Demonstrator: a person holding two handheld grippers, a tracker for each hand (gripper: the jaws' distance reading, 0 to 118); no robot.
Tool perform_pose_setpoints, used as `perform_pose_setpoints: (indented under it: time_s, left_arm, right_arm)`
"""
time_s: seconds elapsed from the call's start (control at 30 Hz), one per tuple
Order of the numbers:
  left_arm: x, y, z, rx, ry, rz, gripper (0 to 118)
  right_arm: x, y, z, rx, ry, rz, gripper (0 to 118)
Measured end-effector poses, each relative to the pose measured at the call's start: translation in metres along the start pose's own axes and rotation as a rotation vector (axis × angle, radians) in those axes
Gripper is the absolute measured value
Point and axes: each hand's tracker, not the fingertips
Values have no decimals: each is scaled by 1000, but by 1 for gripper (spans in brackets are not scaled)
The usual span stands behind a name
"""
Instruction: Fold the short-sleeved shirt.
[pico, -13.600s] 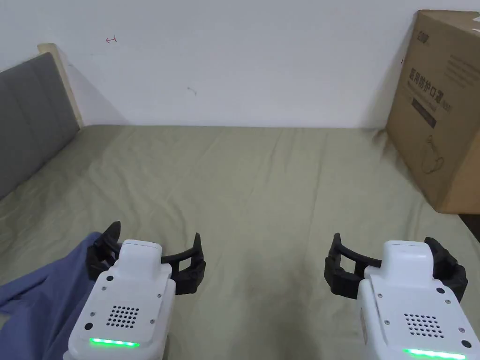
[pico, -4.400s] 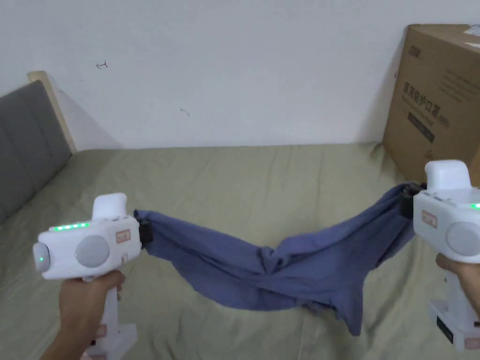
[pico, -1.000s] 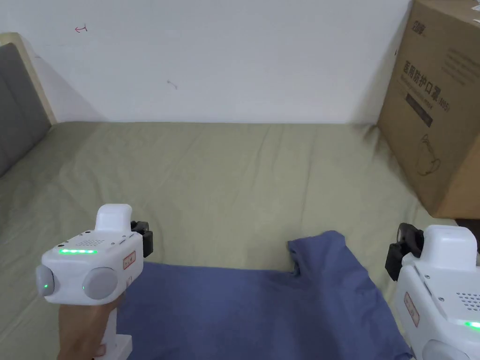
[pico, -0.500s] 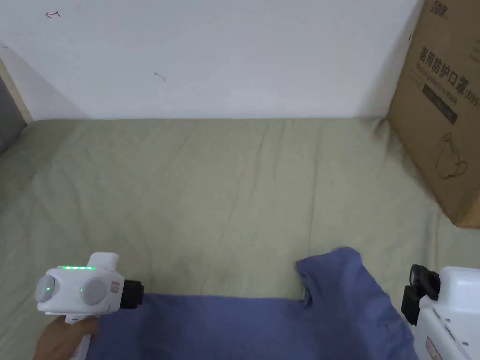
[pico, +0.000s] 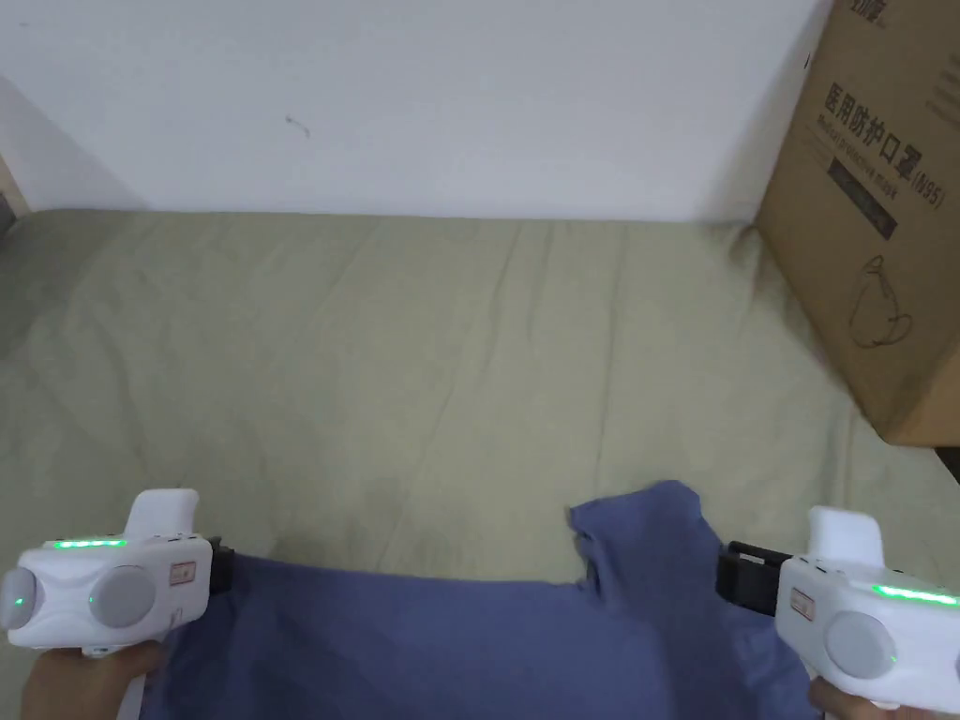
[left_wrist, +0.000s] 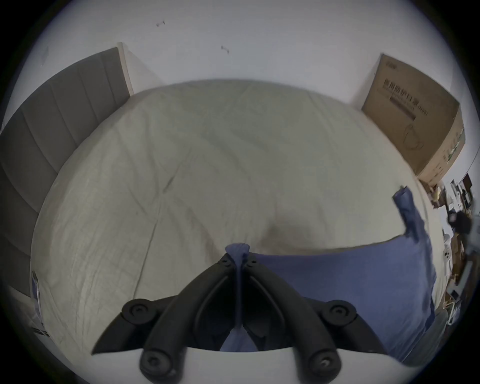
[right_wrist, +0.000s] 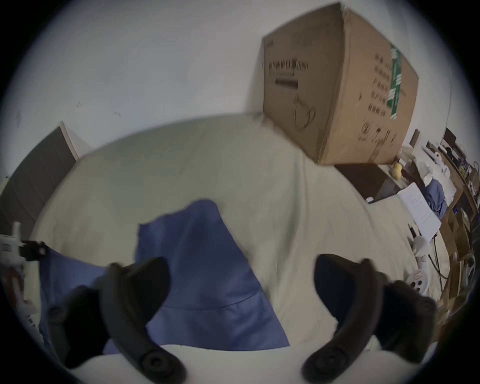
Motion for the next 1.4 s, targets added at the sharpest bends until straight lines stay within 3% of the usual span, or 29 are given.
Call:
perform_pose_setpoints:
  time_s: [0.17, 0.23, 0.27, 0.3, 0.33, 0.37, 0.4, 0.43, 0.47, 0.63, 0.8, 1.07, 1.4]
  left_arm:
    - [1, 1, 31, 36, -21, 13, 2]
    - [-1, 1, 33, 42, -23, 17, 2]
    - [-1, 0, 36, 40, -27, 23, 2]
    - [-2, 0, 38, 40, -26, 26, 2]
    - [-1, -1, 41, 40, -25, 29, 2]
    - [-1, -2, 43, 40, -27, 38, 2]
    - [-2, -3, 46, 39, -32, 49, 2]
    - [-3, -3, 49, 42, -29, 59, 2]
    - [-3, -4, 51, 48, -32, 71, 2]
    - [-5, 7, 78, 96, -53, 111, 2]
    - [-5, 47, 131, 261, -80, 134, 2]
    - [0, 145, 235, 508, -51, 110, 2]
    - [5, 239, 312, 701, 11, 61, 2]
  right_arm:
    - [-1, -16, -54, -210, 0, 34, 107]
    - [-4, -25, -58, -269, -7, 41, 81]
    - [-6, -29, -54, -232, 5, 43, 69]
    - [-7, -30, -45, -172, -13, 60, 64]
    - [-7, -27, -40, -192, 1, 62, 48]
    - [-11, -25, -35, -196, 3, 70, 17]
    - [-14, -24, -28, -179, 3, 102, 0]
    - [-15, -24, -20, -147, -30, 147, 0]
    - [-14, -22, -13, -132, -3, 150, 0]
    - [-5, 17, 48, 54, 49, 124, 0]
    - [-11, 73, 125, 288, 66, 137, 0]
    - [-18, 181, 216, 600, 106, 66, 0]
    - [-22, 284, 274, 784, 170, 4, 0]
